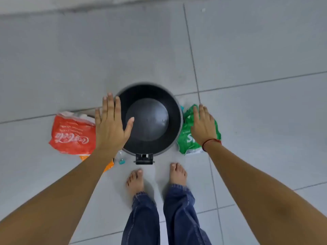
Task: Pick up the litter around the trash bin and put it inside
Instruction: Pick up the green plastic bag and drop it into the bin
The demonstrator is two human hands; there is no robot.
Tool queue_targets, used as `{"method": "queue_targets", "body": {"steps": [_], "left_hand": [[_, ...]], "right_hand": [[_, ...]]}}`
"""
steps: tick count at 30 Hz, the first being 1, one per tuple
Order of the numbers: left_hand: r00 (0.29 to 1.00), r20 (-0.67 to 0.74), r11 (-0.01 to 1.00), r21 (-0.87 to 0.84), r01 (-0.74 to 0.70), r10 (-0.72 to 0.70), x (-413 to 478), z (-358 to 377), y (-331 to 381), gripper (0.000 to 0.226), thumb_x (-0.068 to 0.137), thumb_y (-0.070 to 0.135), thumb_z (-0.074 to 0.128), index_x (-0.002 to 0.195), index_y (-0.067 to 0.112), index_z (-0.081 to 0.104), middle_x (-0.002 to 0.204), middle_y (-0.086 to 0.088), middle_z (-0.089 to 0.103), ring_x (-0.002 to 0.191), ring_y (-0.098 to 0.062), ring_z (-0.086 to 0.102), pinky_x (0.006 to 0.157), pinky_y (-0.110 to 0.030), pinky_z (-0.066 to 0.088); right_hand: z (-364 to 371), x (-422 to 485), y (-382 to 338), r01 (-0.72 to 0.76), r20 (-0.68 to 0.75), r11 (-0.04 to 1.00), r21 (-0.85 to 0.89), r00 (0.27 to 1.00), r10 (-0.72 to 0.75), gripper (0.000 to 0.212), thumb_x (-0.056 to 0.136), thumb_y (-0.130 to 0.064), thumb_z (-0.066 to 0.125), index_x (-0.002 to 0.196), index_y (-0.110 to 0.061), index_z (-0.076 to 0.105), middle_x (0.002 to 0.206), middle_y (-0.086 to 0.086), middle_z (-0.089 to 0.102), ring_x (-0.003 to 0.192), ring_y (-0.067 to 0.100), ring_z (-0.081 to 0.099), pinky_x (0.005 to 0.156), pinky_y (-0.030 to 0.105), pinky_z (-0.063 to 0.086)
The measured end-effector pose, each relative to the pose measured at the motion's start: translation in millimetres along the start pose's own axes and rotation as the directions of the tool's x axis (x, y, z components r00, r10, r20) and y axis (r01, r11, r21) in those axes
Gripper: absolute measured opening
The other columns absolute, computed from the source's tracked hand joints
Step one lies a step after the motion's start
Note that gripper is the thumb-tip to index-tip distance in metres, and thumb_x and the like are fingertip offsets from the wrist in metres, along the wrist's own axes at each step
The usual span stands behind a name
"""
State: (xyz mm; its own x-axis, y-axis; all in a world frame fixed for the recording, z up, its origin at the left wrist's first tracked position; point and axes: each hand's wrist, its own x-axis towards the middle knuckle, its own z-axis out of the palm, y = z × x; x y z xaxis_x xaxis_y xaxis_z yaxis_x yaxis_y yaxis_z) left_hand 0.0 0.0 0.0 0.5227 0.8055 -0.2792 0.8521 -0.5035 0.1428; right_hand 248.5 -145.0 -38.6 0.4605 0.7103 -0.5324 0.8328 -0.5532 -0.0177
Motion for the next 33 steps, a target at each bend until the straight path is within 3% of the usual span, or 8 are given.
{"method": "queue_targets", "body": {"steps": [6, 12, 15, 17, 22, 25, 28, 33], "left_hand": [[0.992, -0.122, 0.998, -0.053, 0.036, -0.043, 1, 61, -2, 0.072, 0.098, 0.049, 0.031, 0.153, 0.006, 0.013, 0.162, -0.017, 0.009, 0.15, -0.031, 0.008, 0.12, -0.048, 0.013], [0.985, -0.169, 0.997, -0.072, 0.033, -0.045, 3, 65, -3, 0.073, 0.098, 0.051, 0.027, 0.153, 0.006, 0.012, 0.162, -0.017, 0.009, 0.15, -0.029, 0.007, 0.12, -0.044, 0.011], [0.989, -0.138, 0.998, -0.055, 0.042, -0.049, 2, 58, -4, 0.074, 0.098, 0.052, 0.027, 0.153, 0.006, 0.012, 0.162, -0.016, 0.009, 0.15, -0.028, 0.007, 0.12, -0.046, 0.01], [0.992, -0.12, 0.998, -0.049, 0.034, -0.04, 3, 60, -5, 0.073, 0.097, 0.052, 0.027, 0.153, 0.006, 0.013, 0.162, -0.016, 0.009, 0.151, -0.029, 0.008, 0.12, -0.05, 0.009], [0.987, -0.102, 0.985, -0.128, 0.114, -0.128, 15, 45, -14, 0.069, 0.098, 0.048, 0.027, 0.153, 0.007, 0.014, 0.162, -0.016, 0.007, 0.151, -0.031, 0.007, 0.118, -0.055, 0.008], [0.989, -0.073, 0.982, -0.147, 0.115, -0.127, 21, 44, -22, 0.066, 0.101, 0.042, 0.032, 0.153, 0.008, 0.012, 0.163, -0.015, 0.005, 0.151, -0.031, 0.004, 0.119, -0.055, 0.009], [0.991, -0.066, 0.979, -0.174, 0.104, -0.117, 20, 46, -24, 0.065, 0.101, 0.042, 0.031, 0.154, 0.01, 0.011, 0.163, -0.014, 0.002, 0.151, -0.029, 0.002, 0.12, -0.052, 0.006], [0.987, -0.078, 0.96, -0.253, 0.119, -0.143, 20, 46, -19, 0.063, 0.101, 0.04, 0.025, 0.154, 0.01, 0.01, 0.163, -0.015, 0.001, 0.151, -0.028, -0.001, 0.12, -0.05, 0.001]], "right_hand": [[74, 44, 6, 0.257, 0.218, 0.912, -0.318, 0.957, -0.194, 0.079, 0.085, -0.009, 0.062, 0.15, -0.014, 0.017, 0.159, 0.012, 0.016, 0.148, 0.031, 0.008, 0.119, 0.053, 0.009], [71, 62, 10, 0.276, 0.265, 0.826, -0.492, 0.951, -0.16, 0.035, 0.088, -0.008, 0.055, 0.123, -0.013, 0.055, 0.12, 0.008, 0.058, 0.129, 0.031, 0.04, 0.116, 0.062, 0.009], [46, 54, 7, 0.321, 0.441, 0.849, -0.419, 0.889, -0.119, 0.023, 0.088, -0.005, 0.055, 0.109, -0.011, 0.062, 0.109, 0.008, 0.061, 0.11, 0.027, 0.054, 0.108, 0.051, 0.033], [27, 43, 7, 0.285, 0.578, 0.918, -0.277, 0.812, -0.078, 0.017, 0.085, -0.002, 0.057, 0.1, -0.003, 0.063, 0.093, 0.011, 0.061, 0.086, 0.027, 0.059, 0.084, 0.038, 0.051], [-68, -13, -4, 0.097, 0.757, 0.993, -0.071, 0.654, -0.01, 0.022, 0.084, -0.018, 0.066, 0.101, -0.004, 0.065, 0.09, 0.009, 0.066, 0.086, 0.024, 0.061, 0.07, 0.026, 0.052], [-138, -55, -2, 0.028, 0.661, 1.0, -0.006, 0.75, -0.017, 0.012, 0.083, -0.023, 0.064, 0.089, -0.013, 0.068, 0.082, 0.007, 0.066, 0.078, 0.022, 0.061, 0.066, 0.03, 0.048], [-184, -77, -13, -0.067, 0.417, 0.952, 0.299, 0.906, -0.067, 0.014, 0.083, -0.028, 0.062, 0.075, -0.017, 0.064, 0.07, 0.0, 0.066, 0.071, 0.016, 0.061, 0.062, 0.032, 0.046], [-140, -36, -76, -0.098, 0.156, 0.813, 0.575, 0.988, 0.009, 0.02, 0.094, -0.014, 0.052, 0.108, -0.003, 0.061, 0.107, 0.018, 0.066, 0.095, 0.031, 0.059, 0.083, 0.035, 0.047]]}}
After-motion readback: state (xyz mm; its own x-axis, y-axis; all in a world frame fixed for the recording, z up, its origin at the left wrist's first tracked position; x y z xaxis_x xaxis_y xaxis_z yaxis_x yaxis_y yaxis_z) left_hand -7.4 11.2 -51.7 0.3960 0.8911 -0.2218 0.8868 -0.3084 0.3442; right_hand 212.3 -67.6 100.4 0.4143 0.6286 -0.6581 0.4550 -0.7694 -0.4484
